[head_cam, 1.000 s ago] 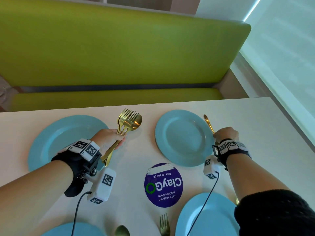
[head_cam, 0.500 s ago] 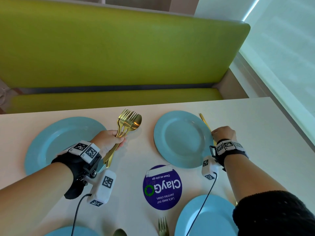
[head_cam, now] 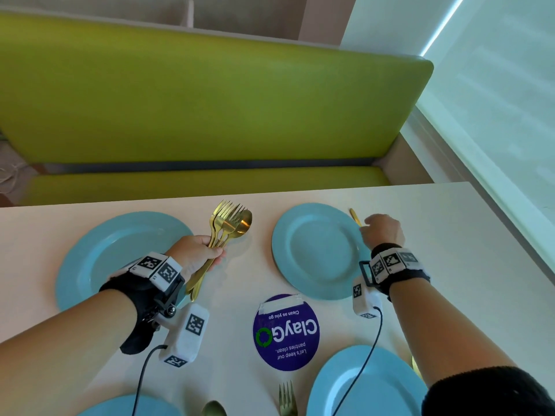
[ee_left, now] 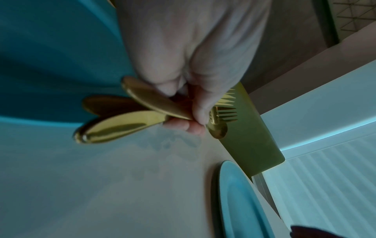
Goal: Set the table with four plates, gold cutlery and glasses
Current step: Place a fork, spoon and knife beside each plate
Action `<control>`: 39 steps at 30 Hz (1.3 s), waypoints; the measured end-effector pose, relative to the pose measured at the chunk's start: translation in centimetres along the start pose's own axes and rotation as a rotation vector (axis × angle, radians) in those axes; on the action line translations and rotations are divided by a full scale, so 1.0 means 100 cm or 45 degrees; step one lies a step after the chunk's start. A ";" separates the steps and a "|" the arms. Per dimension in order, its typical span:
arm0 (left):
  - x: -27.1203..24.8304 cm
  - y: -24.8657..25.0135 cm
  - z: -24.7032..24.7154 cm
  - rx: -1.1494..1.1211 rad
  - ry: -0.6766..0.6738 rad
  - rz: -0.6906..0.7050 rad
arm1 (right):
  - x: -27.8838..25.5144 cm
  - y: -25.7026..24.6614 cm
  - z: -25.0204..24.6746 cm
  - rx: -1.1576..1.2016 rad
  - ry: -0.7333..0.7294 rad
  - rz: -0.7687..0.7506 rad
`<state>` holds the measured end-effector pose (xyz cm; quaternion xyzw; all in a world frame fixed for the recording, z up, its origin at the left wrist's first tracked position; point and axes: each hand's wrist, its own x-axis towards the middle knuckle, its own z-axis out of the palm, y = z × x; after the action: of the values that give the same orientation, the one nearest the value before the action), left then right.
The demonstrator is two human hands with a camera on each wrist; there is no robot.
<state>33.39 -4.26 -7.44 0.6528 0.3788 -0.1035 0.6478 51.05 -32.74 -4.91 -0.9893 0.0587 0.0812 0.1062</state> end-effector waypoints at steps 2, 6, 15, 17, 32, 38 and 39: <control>-0.007 0.003 -0.001 0.011 -0.005 0.012 | -0.020 -0.027 -0.009 -0.010 0.049 -0.208; -0.027 0.008 -0.006 0.102 -0.046 0.053 | -0.085 -0.078 -0.011 0.006 -0.053 -0.811; -0.094 -0.011 -0.029 0.321 -0.253 0.132 | -0.222 -0.122 0.013 -0.286 -0.153 -1.345; -0.109 -0.018 -0.041 0.362 -0.311 0.132 | -0.243 -0.125 0.010 -0.331 -0.167 -1.329; -0.184 -0.056 -0.115 0.691 -0.555 0.274 | -0.361 -0.150 0.006 -0.532 -0.256 -1.268; -0.176 -0.058 -0.120 0.757 -0.578 0.291 | -0.362 -0.160 0.007 -0.613 -0.253 -1.246; -0.173 -0.057 -0.121 0.776 -0.580 0.293 | -0.358 -0.161 0.006 -0.611 -0.255 -1.232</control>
<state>13.50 -0.07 0.70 0.8137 0.1017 -0.2802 0.4991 18.00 -13.43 3.96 -0.8873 -0.4335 0.1280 -0.0919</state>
